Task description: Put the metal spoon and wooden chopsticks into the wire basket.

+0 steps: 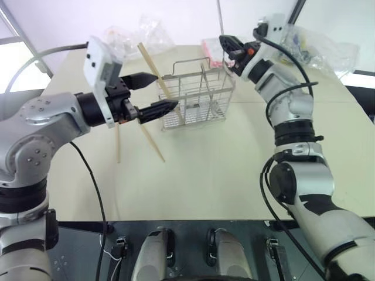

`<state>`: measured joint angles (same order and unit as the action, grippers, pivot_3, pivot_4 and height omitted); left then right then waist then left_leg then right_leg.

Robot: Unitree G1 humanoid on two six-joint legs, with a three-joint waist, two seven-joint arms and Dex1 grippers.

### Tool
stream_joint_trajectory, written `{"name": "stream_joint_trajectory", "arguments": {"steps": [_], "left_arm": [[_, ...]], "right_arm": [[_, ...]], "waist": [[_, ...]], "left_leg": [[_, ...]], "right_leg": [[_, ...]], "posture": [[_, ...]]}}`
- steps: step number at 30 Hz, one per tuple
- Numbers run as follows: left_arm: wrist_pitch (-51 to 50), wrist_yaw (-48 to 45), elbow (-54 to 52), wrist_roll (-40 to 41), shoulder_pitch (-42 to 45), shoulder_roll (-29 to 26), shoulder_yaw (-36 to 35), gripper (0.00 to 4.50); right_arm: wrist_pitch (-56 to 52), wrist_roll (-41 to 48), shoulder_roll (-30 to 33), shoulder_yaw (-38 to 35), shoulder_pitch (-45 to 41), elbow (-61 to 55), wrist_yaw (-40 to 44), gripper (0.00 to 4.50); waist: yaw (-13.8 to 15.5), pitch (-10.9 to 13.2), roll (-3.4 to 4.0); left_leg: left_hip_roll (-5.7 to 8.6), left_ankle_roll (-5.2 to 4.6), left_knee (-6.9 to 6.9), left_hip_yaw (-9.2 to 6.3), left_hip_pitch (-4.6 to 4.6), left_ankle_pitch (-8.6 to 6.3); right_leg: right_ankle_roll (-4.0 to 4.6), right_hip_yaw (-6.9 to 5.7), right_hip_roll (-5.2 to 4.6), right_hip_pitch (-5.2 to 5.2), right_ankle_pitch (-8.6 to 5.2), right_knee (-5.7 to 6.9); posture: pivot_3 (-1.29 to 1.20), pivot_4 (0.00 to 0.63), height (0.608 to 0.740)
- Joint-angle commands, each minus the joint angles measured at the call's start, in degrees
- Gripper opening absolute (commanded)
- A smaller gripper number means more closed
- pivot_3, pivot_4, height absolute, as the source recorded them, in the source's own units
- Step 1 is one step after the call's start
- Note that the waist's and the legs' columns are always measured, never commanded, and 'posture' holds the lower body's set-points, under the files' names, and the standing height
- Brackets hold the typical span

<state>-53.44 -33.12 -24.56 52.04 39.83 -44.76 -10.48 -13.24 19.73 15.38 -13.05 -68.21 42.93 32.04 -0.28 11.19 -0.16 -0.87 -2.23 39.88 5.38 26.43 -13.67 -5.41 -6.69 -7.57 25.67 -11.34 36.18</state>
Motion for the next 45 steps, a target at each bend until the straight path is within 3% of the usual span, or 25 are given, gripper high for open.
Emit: {"name": "stream_joint_trajectory", "arguments": {"steps": [1, 15, 19, 24, 31, 35, 38, 42, 45], "left_arm": [[-0.1, 1.1, -1.9, 1.2, 0.1, -0.5, -2.7, 4.50], [0.1, 2.2, -1.1, 1.6, 1.4, -0.7, -2.4, 4.50], [0.3, 2.1, -0.6, 1.3, 2.0, -0.6, -2.1, 4.50], [0.7, 2.4, -0.3, 0.6, 1.5, -0.1, -2.2, 4.50], [-1.6, 10.2, 0.8, 0.7, -0.2, 0.9, -6.3, 4.50], [-5.9, 22.1, 5.3, -0.9, -1.0, 3.4, -11.2, 4.50], [-10.0, 33.3, 7.1, -5.2, -0.5, 6.4, -12.9, 4.50], [-16.1, 43.1, 6.9, -8.6, 1.6, 10.4, -14.3, 4.50], [-17.2, 44.9, 10.0, -11.5, 2.8, 11.2, -13.8, 4.50]], "right_arm": [[2.6, 0.3, -1.0, -0.1, -1.6, -0.1, 0.4, 0.03], [8.9, 0.9, -6.3, -1.2, 2.8, 1.5, -2.5, 0.03], [9.4, 1.4, -6.1, -1.7, 3.7, 1.9, -2.9, 1.47], [9.5, 0.6, -3.6, -1.4, 4.4, 0.8, -3.2, 4.06], [2.2, 3.5, 4.9, -2.3, 5.0, -7.9, 1.2, 4.06], [-12.2, 11.3, 13.1, -2.3, 6.3, -17.6, 12.6, 4.06], [-30.1, 20.0, 21.7, 0.7, 11.2, -27.0, 25.1, 4.06], [-36.5, 24.4, 26.9, -0.1, 19.7, -35.7, 29.6, 4.06], [-35.2, 23.4, 28.9, 0.9, 25.0, -40.3, 31.8, 4.06]], "waist": [[-0.5, 0.0, 0.00], [-0.6, 0.0, 0.01], [-0.6, 0.0, 0.01], [-0.6, 0.0, 0.01], [-0.5, 0.0, 0.04], [-0.4, 0.1, 0.10], [-0.2, 0.0, 0.07], [-0.1, 0.0, -0.08], [0.0, 0.0, -0.08]], "left_leg": [[0.00, 0.00, -0.01, -0.01, 0.00, 0.00], [0.00, 0.05, -0.08, -0.05, -0.02, 0.04], [0.00, 0.06, -0.09, -0.05, -0.03, 0.04], [0.00, 0.07, -0.09, -0.05, -0.04, 0.04], [0.01, 0.07, -0.08, -0.06, -0.02, 0.04], [-0.01, 0.05, -0.11, -0.07, -0.04, 0.05], [0.00, 0.02, -0.11, -0.12, -0.04, 0.03], [0.03, -0.29, -0.06, -0.20, -0.13, -0.15], [0.03, -0.29, 0.00, -0.21, -0.12, -0.16]], "right_leg": [[0.00, 0.00, 0.00, 0.00, 0.00, 0.00], [0.00, 0.01, 0.02, 0.00, 0.00, 0.01], [0.01, 0.01, 0.03, 0.00, -0.01, 0.01], [0.01, 0.01, 0.03, 0.00, -0.01, 0.02], [0.01, 0.02, 0.01, 0.00, -0.01, 0.01], [0.01, 0.02, 0.02, 0.00, -0.01, 0.01], [0.00, 0.01, 0.02, -0.04, -0.01, 0.00], [-0.03, -0.10, -0.04, -0.26, -0.02, -0.08], [-0.03, -0.11, -0.05, -0.23, -0.01, -0.05]], "posture": [[0.00, 0.150, 0.699], [0.00, 0.150, 0.699], [0.00, 0.150, 0.699], [0.00, 0.150, 0.699], [0.00, 0.150, 0.699], [0.00, 0.150, 0.699], [0.00, 0.150, 0.699], [0.00, 0.150, 0.699], [0.00, 0.150, 0.699]]}}
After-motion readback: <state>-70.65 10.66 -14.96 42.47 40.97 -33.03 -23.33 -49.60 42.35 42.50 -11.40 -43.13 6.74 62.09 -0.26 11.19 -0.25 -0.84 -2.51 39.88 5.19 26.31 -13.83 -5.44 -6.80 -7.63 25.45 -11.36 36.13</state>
